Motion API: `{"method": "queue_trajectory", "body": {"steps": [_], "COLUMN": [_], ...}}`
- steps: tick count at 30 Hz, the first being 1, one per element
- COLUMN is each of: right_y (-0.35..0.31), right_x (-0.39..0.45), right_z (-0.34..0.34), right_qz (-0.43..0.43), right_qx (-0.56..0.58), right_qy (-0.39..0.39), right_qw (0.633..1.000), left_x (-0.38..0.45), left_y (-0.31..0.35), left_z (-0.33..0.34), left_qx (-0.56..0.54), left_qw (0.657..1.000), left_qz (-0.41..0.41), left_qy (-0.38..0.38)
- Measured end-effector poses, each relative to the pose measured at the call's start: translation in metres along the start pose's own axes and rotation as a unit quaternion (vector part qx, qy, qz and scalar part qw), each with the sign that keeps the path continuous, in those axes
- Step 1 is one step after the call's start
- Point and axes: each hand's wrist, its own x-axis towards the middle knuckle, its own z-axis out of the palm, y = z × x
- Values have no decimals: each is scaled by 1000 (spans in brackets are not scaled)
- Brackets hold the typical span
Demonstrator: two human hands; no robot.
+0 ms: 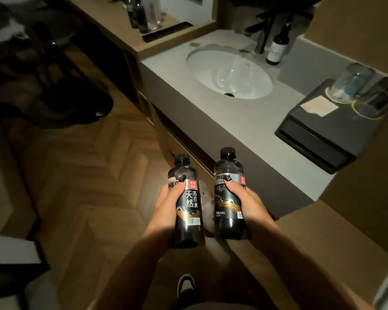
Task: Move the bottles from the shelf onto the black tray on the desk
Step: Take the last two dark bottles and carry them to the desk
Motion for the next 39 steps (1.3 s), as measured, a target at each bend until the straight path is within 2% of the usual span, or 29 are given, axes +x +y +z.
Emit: {"method": "queue_trajectory", "body": {"steps": [6,11,21,30,35,39], "right_y": [-38,-63,-132,-160,-179,-194], "right_x": [55,114,201,276,326,369], "right_z": [47,60,96,160,216,275], "right_qz": [-26,-57,-36,-17,-23,13], "right_qx": [-44,-110,-148,-126,-129,-97], "right_qy": [-67,-77,-113,-111,-108,-101], "right_qw": [996,989,982,986,985,990], "left_x": [43,93,171,239,289,333], "left_y": [40,72,126,190,238,284], "left_z": [-18,-18,-26,-64,-105,-142], "left_qx": [-15,10,-124,-125,-132,-109], "left_qw": [999,996,990,988,988,992], "left_qz": [40,73,50,25,11,2], "left_qy": [26,43,44,91,75,66]}}
